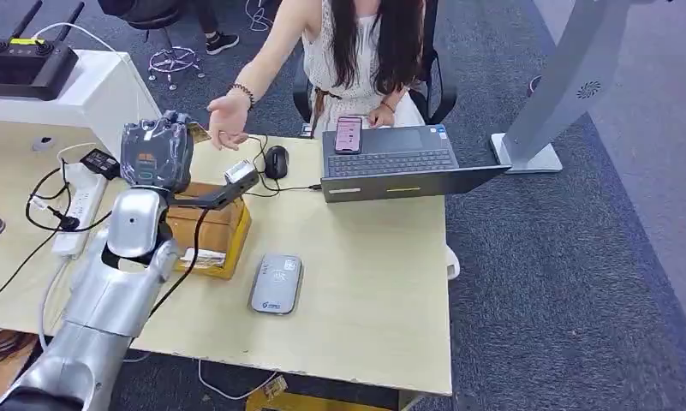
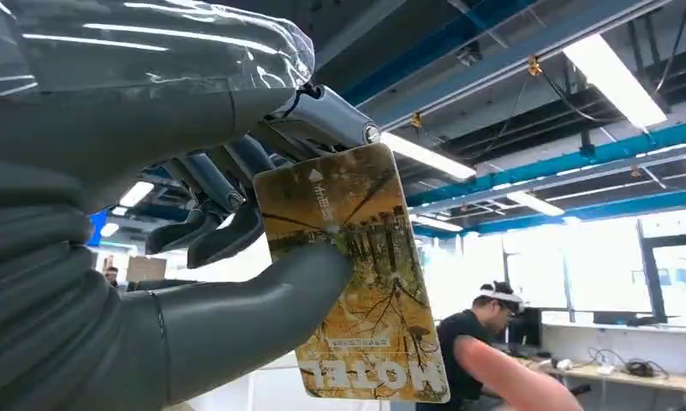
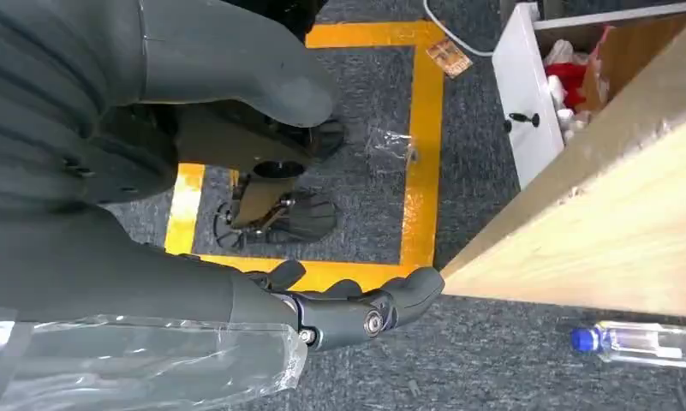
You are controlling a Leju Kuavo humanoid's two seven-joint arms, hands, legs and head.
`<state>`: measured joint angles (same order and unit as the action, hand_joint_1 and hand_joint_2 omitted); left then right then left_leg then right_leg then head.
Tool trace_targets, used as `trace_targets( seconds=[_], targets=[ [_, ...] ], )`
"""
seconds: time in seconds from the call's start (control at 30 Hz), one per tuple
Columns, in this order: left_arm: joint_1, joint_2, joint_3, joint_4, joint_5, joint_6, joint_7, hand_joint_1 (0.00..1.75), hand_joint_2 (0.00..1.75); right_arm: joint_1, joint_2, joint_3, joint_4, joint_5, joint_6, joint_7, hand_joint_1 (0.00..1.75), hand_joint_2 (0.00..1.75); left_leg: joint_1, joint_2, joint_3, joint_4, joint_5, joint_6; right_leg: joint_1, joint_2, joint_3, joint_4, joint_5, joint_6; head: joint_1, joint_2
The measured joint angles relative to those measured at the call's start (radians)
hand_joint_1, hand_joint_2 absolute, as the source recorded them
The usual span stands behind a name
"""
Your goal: Pass the card to the sensor for recognition and then transmit it.
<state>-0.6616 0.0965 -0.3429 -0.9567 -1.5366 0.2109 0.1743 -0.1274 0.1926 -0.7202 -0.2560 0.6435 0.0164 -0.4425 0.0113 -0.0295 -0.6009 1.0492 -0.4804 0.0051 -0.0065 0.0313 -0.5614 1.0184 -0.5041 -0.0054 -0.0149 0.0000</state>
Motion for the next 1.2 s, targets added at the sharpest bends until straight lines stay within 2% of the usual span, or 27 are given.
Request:
trace_targets(
  seconds=[0.2,0.23,0.37,0.53,0.6,0.77,0.9,1.0,1.1,1.2],
  targets=[
    [-0.028,0.015,0.020,0.051,0.000,-0.003,-0.013,1.75,1.75,0.000,0.001,0.004,0.003,-0.002,0.002,0.002,0.00,1.75,0.000,0.000,0.000,0.000,0.000,0.000,0.000,0.000,0.000,0.000,0.000,0.000,0.000,0.000],
    [-0.029,0.015,0.025,0.056,0.000,-0.002,-0.019,0.00,1.75,0.000,0.001,0.004,0.003,-0.003,0.003,0.001,0.00,1.75,0.000,0.000,0.000,0.000,0.000,0.000,0.000,0.000,0.000,0.000,0.000,0.000,0.000,0.000],
    [-0.027,0.016,0.034,0.073,0.000,0.006,-0.035,0.00,1.75,0.000,0.001,0.004,0.003,-0.005,0.005,0.000,0.00,1.75,0.000,0.000,0.000,0.000,0.000,0.000,0.000,0.000,0.000,0.000,0.000,0.000,0.000,0.000],
    [0.008,0.007,0.055,0.067,0.002,0.066,-0.097,0.00,1.75,0.002,0.001,0.004,0.003,-0.014,0.004,-0.002,0.00,1.75,0.000,0.000,0.000,0.000,0.000,0.000,0.000,0.000,0.000,0.000,0.000,0.000,0.000,0.000],
    [0.057,-0.005,0.067,0.020,0.008,0.093,-0.132,0.00,1.75,0.006,0.001,0.004,0.004,-0.021,0.004,-0.006,0.00,1.75,0.000,0.000,0.000,0.000,0.000,0.000,0.000,0.000,0.000,-0.001,0.000,0.000,-0.001,0.000],
    [0.214,-0.036,0.071,-0.159,0.070,0.109,-0.202,0.00,1.75,0.021,0.001,0.001,0.005,-0.050,-0.002,-0.025,0.00,1.75,0.000,0.001,-0.001,0.000,-0.002,0.001,0.000,0.001,-0.001,-0.002,0.000,0.000,0.000,0.000],
    [0.389,-0.050,0.069,-0.343,0.104,0.101,-0.253,0.00,1.75,0.041,0.001,-0.019,0.006,-0.082,-0.002,-0.048,0.00,1.75,0.000,0.002,-0.001,0.000,-0.004,0.001,0.000,0.002,-0.001,-0.002,-0.001,0.001,0.000,0.000],
    [0.504,-0.049,0.063,-0.445,0.103,0.078,-0.251,0.00,1.75,0.053,0.001,-0.037,0.006,-0.093,-0.002,-0.059,0.00,1.75,0.000,0.002,-0.001,0.000,-0.004,0.001,0.000,0.002,-0.002,-0.002,-0.002,0.000,0.000,0.000],
    [0.571,-0.039,0.062,-0.491,0.107,0.029,-0.233,0.00,1.75,0.060,0.000,-0.052,0.005,-0.098,-0.002,-0.061,0.00,1.75,0.000,0.001,-0.001,0.000,-0.004,0.001,0.000,0.002,-0.002,-0.002,-0.002,0.001,0.000,0.000],
    [0.592,-0.014,0.064,-0.488,0.128,-0.045,-0.208,0.00,1.75,0.061,0.000,-0.064,0.003,-0.088,0.000,-0.060,0.00,1.75,0.000,0.002,-0.001,0.000,-0.004,0.001,0.000,0.001,-0.002,-0.001,-0.002,0.000,-0.001,0.000]
  ],
)
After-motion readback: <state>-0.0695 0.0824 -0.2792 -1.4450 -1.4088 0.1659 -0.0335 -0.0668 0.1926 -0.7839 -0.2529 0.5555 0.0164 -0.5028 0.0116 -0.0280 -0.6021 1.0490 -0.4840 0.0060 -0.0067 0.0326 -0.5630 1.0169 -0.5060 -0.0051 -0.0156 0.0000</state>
